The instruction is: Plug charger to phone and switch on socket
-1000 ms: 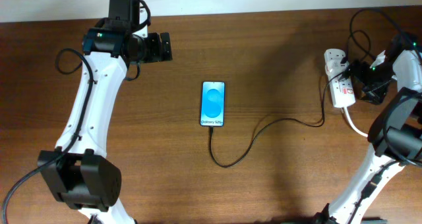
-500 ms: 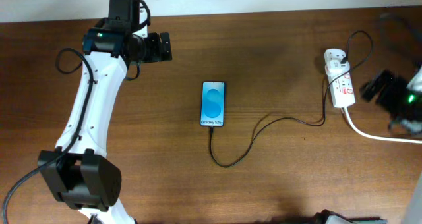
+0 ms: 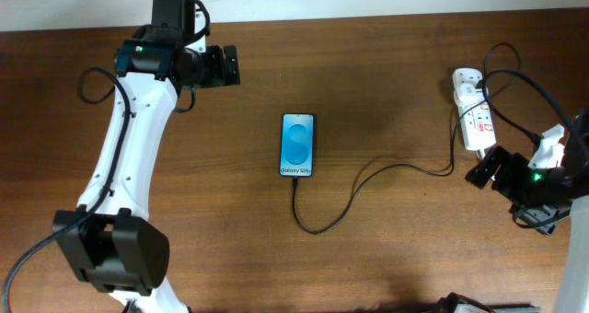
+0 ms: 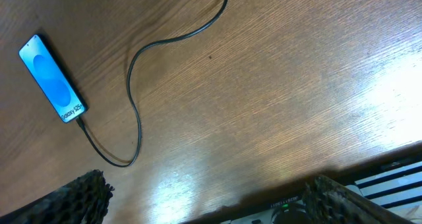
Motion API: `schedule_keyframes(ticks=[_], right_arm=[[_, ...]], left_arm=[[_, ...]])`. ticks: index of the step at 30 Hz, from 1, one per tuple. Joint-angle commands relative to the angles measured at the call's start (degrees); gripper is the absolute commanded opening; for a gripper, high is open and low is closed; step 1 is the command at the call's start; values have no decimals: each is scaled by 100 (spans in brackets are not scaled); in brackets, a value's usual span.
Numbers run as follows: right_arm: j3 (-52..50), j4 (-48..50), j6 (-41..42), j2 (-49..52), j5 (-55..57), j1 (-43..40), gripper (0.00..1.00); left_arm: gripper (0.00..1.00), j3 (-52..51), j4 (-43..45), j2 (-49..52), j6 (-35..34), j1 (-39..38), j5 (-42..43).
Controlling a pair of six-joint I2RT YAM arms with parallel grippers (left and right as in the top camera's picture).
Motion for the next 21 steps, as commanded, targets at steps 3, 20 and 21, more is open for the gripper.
schedule_keyframes(ticks=[3,20,21], right_arm=[[-39,-22,-98,7,55,31,98],[-501,1368,-542,-2135,813,2380,98],[-717,1521,-542,-2411,811,2380,98]], left_arm=[[99,-28,-9,13,48,17,-42],[99,-28,-9,13,48,17,-42],[99,-28,-9,13,50,17,-42]])
